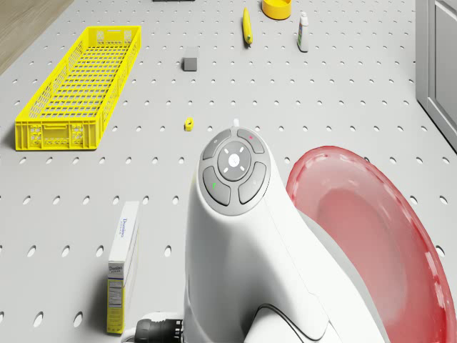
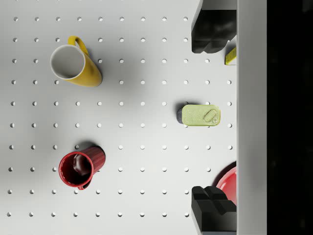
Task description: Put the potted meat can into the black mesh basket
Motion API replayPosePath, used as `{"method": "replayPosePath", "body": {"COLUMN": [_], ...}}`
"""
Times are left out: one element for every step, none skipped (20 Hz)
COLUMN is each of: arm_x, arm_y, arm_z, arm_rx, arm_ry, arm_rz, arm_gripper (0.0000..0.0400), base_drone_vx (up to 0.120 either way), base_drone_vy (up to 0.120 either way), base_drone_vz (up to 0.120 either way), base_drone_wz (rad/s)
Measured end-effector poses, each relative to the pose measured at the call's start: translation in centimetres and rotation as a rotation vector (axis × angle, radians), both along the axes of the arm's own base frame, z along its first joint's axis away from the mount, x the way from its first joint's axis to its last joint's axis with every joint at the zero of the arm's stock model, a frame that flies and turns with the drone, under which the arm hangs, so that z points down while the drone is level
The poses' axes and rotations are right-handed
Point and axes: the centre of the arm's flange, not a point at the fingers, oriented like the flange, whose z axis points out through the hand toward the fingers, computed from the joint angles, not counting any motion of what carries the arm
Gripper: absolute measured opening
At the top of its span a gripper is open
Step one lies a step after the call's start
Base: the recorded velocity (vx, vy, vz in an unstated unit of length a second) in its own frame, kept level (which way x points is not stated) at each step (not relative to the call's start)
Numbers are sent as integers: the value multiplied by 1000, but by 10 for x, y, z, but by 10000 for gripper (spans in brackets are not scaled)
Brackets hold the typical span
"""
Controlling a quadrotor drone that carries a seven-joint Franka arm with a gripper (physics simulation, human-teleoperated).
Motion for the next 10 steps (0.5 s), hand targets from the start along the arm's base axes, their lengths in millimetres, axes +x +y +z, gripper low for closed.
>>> {"method": "replayPosePath", "body": {"arm_x": [0, 0, 0, 0, 0, 0, 0, 0, 0, 0], "arm_y": [0, -1, -1, -1, -1, -1, -1, -1, -1, -2], "arm_z": [0, 0, 0, 0, 0, 0, 0, 0, 0, 0], "arm_rx": [-3, -6, -8, -10, -11, -12, -13, -14, -15, -16], "arm_ry": [0, 0, 0, 0, 0, 1, 1, 1, 1, 1], "arm_rz": [0, 0, 0, 0, 0, 0, 0, 0, 0, 0], "arm_gripper": [400, 400, 400, 400, 400, 400, 400, 400, 400, 400], "base_drone_vx": [120, 120, 120, 120, 120, 120, 120, 120, 120, 120], "base_drone_vy": [0, 0, 0, 120, 120, 80, 0, 0, 0, 0], "base_drone_vz": [-120, -120, 0, 0, 0, 0, -40, -120, -120, -120], "base_drone_wz": [0, 0, 0, 0, 0, 0, 0, 0, 0, 0]}}
